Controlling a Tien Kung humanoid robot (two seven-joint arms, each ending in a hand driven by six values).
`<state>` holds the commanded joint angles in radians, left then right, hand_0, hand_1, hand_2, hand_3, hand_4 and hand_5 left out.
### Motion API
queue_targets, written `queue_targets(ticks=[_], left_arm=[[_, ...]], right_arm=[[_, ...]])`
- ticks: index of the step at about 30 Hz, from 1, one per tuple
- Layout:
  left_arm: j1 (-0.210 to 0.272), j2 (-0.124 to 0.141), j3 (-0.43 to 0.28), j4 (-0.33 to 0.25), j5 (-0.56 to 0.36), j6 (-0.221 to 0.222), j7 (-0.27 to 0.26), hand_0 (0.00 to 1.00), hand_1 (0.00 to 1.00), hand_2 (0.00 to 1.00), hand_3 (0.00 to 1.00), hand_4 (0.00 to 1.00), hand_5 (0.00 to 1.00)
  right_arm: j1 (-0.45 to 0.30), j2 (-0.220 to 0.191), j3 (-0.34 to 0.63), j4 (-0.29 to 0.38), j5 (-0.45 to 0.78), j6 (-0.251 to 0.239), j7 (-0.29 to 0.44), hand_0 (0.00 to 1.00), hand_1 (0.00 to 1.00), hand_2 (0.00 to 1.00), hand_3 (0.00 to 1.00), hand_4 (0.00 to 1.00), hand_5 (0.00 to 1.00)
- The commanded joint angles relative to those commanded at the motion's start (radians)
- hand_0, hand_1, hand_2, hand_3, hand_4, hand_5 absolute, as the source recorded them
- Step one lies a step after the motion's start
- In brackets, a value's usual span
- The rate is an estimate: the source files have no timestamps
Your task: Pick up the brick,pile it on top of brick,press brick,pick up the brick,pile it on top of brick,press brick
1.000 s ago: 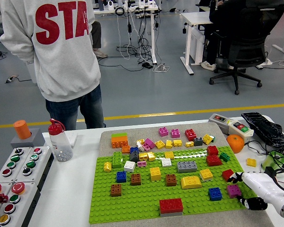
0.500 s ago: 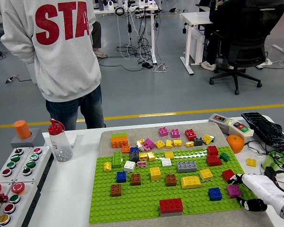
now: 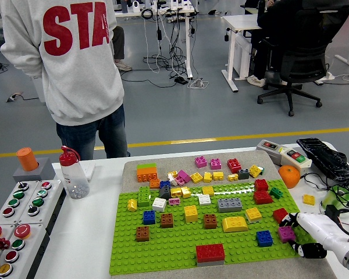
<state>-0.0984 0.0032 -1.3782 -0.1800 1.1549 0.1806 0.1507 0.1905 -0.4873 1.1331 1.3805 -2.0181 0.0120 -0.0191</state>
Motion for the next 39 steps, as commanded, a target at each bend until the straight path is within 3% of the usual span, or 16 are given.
queue_targets(ticks=[13, 24, 30, 39], left_arm=[[-0.004, 0.001, 0.002, 0.000, -0.003, 0.000, 0.000, 0.651, 0.682, 0.705, 0.571, 0.296, 0.998], [-0.005, 0.002, 0.005, 0.000, -0.004, -0.001, 0.001, 0.652, 0.682, 0.705, 0.572, 0.296, 0.998], [-0.006, 0.002, 0.006, 0.000, -0.006, -0.001, 0.002, 0.651, 0.682, 0.705, 0.572, 0.297, 0.998], [-0.007, 0.003, 0.009, 0.000, -0.008, -0.002, 0.003, 0.651, 0.682, 0.705, 0.572, 0.296, 0.998]], right_arm=[[-0.001, -0.001, 0.013, 0.016, 0.003, -0.012, 0.007, 0.610, 0.627, 0.594, 0.569, 0.544, 0.042], [-0.007, -0.001, 0.018, 0.136, 0.040, -0.027, -0.002, 0.607, 0.623, 0.591, 0.560, 0.506, 0.043], [0.035, 0.029, -0.048, 0.219, 0.054, -0.034, -0.061, 0.612, 0.623, 0.590, 0.561, 0.501, 0.030], [0.120, 0.094, -0.199, 0.280, 0.060, -0.056, -0.172, 0.629, 0.626, 0.593, 0.561, 0.495, 0.033]])
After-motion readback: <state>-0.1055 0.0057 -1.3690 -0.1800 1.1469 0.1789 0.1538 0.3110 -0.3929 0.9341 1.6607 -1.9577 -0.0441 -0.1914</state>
